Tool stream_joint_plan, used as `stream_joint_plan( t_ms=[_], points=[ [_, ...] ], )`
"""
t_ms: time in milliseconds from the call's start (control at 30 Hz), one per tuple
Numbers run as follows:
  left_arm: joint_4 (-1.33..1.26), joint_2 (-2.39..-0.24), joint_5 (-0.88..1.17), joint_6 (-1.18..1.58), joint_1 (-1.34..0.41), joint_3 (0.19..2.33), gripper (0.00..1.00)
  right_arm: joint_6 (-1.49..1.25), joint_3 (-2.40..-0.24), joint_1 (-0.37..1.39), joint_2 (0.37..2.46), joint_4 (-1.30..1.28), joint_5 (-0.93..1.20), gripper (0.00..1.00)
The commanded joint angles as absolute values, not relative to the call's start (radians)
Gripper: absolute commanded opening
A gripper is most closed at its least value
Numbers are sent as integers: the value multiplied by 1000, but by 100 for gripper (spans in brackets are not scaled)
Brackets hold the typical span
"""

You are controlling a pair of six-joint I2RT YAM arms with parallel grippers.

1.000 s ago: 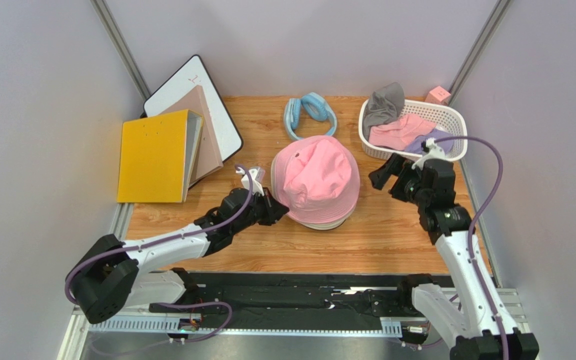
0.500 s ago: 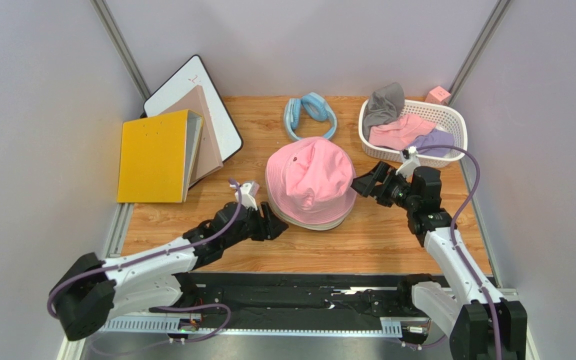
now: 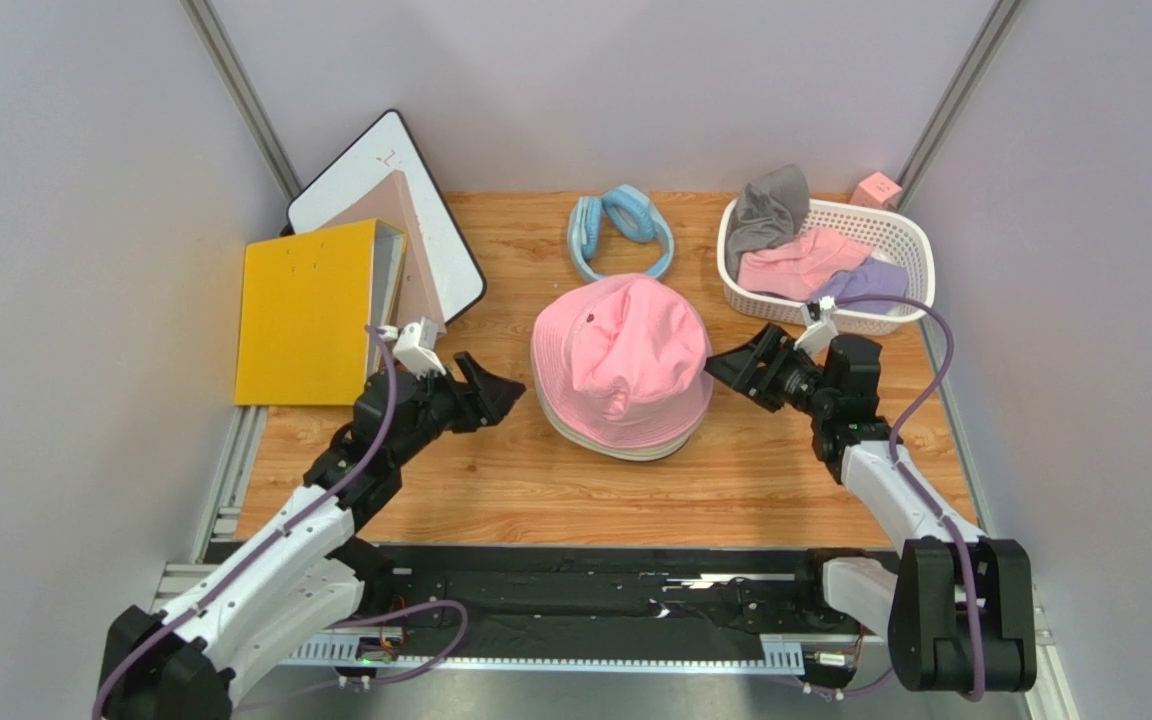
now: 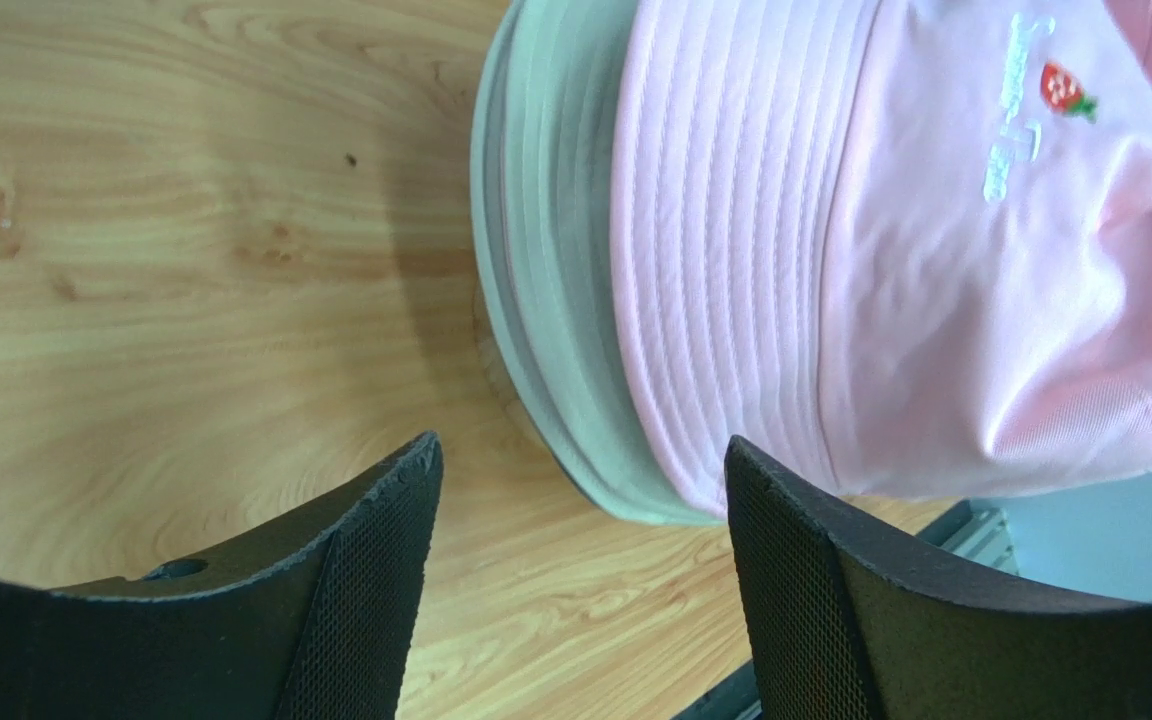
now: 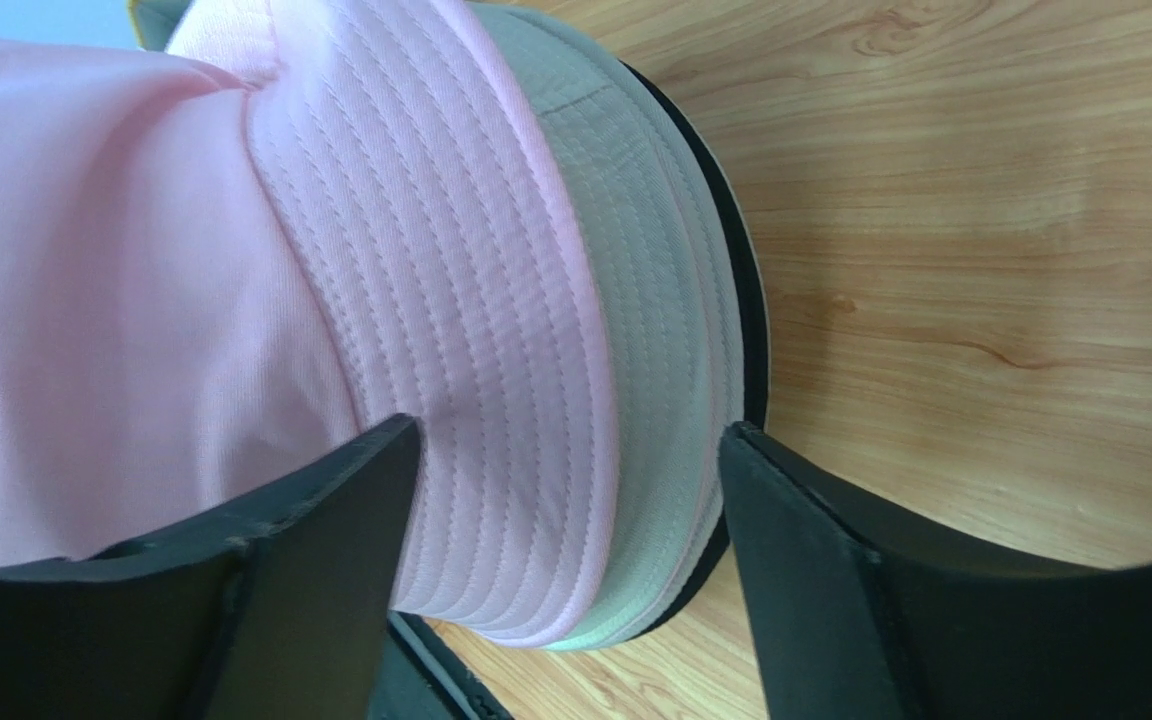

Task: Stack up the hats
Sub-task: Stack the hat on the hat.

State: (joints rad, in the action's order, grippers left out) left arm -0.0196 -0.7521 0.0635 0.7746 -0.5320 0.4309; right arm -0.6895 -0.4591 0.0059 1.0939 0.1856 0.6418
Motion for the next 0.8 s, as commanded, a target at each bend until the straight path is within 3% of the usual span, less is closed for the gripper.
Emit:
stream_joint_plan(
  t_ms=[0,267,433,767],
  points=[
    [-208,-842,301,742,-445,477,74,-724,-465,-20,1123,353,725,74],
    [-287,-909,422,683,-404,535,75,-746,-462,-21,1167,423,793,66],
    [-393,-965,514,701,-362,535,76,-736,-449,-21,1184,451,804,67],
    [-365,-1081,492,673,-360,591,76,-755,-440,-21,1259,515,865,64]
  ],
)
